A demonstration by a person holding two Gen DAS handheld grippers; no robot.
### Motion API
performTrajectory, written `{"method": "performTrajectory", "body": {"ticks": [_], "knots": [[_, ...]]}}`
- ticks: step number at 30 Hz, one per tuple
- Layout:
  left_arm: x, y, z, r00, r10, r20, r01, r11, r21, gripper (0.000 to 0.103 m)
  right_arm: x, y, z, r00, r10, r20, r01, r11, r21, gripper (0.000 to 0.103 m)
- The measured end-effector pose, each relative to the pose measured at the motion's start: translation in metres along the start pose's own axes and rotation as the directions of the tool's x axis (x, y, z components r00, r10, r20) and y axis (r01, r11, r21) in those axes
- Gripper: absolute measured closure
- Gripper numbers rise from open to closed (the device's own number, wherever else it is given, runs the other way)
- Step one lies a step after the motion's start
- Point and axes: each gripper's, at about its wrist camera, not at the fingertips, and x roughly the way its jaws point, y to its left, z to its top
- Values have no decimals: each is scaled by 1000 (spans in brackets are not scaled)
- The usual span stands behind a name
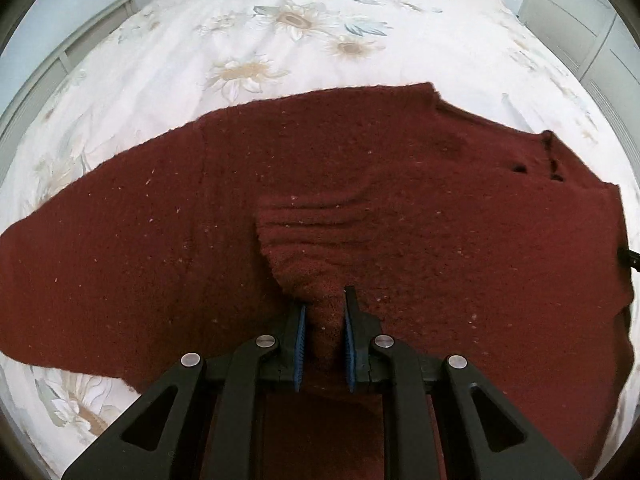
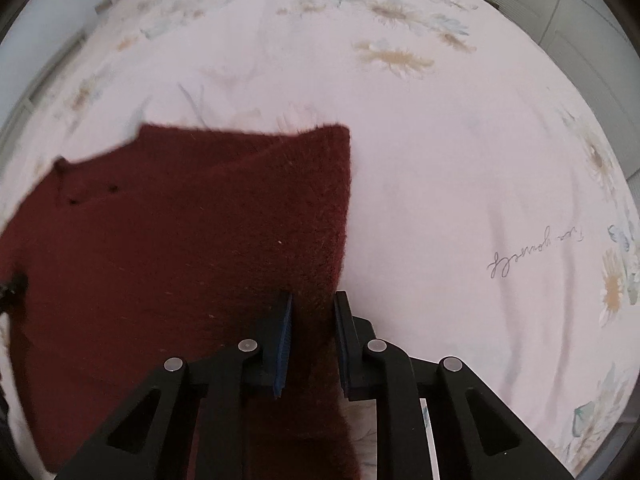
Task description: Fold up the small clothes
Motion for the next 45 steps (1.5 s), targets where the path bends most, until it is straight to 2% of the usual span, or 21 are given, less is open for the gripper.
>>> {"method": "performTrajectory", "body": {"ticks": [4, 5, 8, 9, 10, 11, 12, 13, 17, 18, 21, 23, 26, 30, 32, 35, 39, 45], "knots": [[-5, 1, -5, 1000, 27, 14, -27, 1000, -1, 79, -2, -2, -5, 1000, 3, 5, -3, 1000, 22, 79], [-7, 1, -4, 999, 42, 7, -42, 999, -4, 73, -6, -1, -6, 1000, 6, 12, -6, 1000, 24, 76], [-14, 3, 2, 999, 45, 13, -45, 999, -19, 71, -24, 6, -11, 999, 2, 48, -3, 1000, 13, 52], [-19, 3, 3, 998, 52, 31, -51, 998, -21, 66, -31, 9, -13, 998, -7, 63, 7, 1000, 1, 35], [-25, 3, 5, 997, 53, 50, -52, 998, -26, 59, -40, 15, -16, 996, -8, 84, 10, 1000, -14, 23], [-33, 2, 6, 996, 49, 72, -46, 998, -36, 30, -46, 20, -18, 995, -7, 103, 9, 1000, -24, 22], [-41, 1, 7, 994, 46, 97, -42, 998, -44, 6, -52, 25, -20, 993, -6, 121, 10, 999, -33, 22], [-47, -2, 8, 992, 41, 120, -37, 999, -39, 3, -60, 34, -22, 989, -5, 146, 13, 999, -48, 21], [-68, -28, 9, 983, 17, 184, -22, 999, 26, 1, -72, 70, -23, 979, 39, 201, -21, 996, -89, 9], [-72, -37, 8, 980, 2, 201, -12, 999, 47, 1, -72, 81, -22, 977, 52, 209, -32, 995, -100, 1], [-71, -64, 6, 973, -12, 233, -12, 994, 105, 1, -66, 111, -24, 969, 77, 236, -46, 989, -137, 0], [-63, -77, 3, 975, -33, 218, 8, 993, 114, 1, -53, 127, -28, 971, 79, 225, -44, 986, -159, 0], [-29, -90, 7, 983, -31, 179, 9, 992, 122, 1, -28, 140, -37, 977, 48, 209, -11, 984, -177, 0], [3, -97, -12, 994, 8, 112, -26, 988, 155, 1, 1, 134, -52, 985, 0, 170, 31, 983, -182, 0], [16, -89, -22, 996, 14, 86, -27, 988, 150, 1, 3, 125, -57, 980, 18, 197, 21, 981, -194, 0], [16, -74, -31, 994, -14, 105, 2, 993, 118, 1, 1, 112, -56, 977, -25, 214, 75, 971, -229, 0], [16, -58, -34, 995, -29, 99, 18, 994, 106, 1, 3, 86, -52, 978, -48, 205, 93, 972, -216, 0], [18, -51, -37, 991, -46, 122, 36, 996, 82, 1, 8, 69, -53, 982, -23, 189, 63, 976, -209, 0]]}}
